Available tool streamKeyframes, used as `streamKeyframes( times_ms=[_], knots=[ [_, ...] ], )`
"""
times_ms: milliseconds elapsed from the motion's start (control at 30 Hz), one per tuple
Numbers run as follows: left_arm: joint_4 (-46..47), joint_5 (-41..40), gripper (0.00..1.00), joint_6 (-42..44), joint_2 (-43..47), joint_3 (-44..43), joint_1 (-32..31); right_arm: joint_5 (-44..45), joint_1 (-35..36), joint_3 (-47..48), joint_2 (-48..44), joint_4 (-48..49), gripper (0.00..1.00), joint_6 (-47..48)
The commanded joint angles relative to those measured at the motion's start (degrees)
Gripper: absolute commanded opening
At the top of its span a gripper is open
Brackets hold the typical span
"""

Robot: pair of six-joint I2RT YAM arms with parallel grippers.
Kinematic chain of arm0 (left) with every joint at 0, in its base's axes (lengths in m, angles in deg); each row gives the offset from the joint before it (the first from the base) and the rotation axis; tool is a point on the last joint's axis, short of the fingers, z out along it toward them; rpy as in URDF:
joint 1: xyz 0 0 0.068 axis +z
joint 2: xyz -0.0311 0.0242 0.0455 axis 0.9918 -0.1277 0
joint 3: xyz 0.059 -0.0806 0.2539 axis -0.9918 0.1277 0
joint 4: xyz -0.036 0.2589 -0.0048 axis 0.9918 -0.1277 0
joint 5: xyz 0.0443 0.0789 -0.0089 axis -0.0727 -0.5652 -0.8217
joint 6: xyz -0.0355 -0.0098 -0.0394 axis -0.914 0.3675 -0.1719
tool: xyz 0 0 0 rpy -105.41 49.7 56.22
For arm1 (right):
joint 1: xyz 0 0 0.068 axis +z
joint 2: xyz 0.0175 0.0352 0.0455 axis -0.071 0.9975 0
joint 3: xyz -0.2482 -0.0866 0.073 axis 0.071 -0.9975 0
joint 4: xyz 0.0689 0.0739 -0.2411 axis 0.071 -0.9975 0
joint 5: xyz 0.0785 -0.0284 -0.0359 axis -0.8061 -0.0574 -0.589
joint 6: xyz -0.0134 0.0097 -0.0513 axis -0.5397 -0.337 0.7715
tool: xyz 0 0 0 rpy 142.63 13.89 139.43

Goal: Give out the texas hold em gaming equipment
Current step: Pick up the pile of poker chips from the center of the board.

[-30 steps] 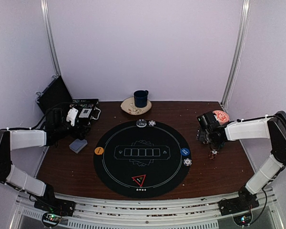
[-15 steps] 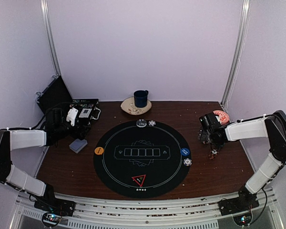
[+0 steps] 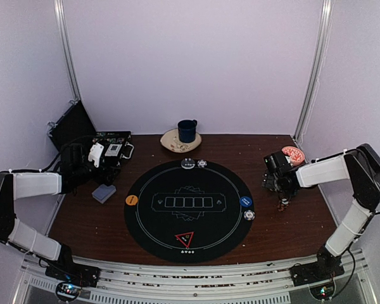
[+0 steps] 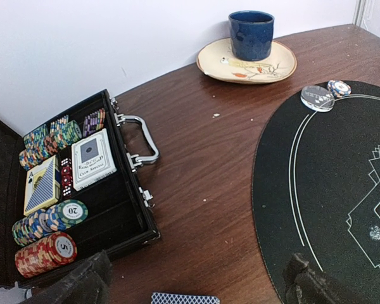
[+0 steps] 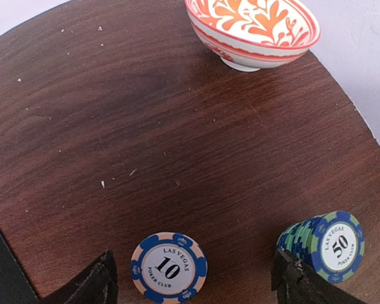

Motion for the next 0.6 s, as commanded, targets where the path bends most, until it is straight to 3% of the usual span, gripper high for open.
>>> streamKeyframes(
  times_ms=[0, 567],
  knots=[
    [2.1, 0.8, 0.98, -0.3, -0.8, -1.7, 0.5, -0.5, -0.4, 0.6, 2.0, 1.0, 0.85, 0.3],
    [2.0, 1.2, 0.98, -0.5, -1.2, -1.8, 0.5, -1.1, -0.4, 1.5, 4.1, 2.2, 0.78, 1.5]
  ],
)
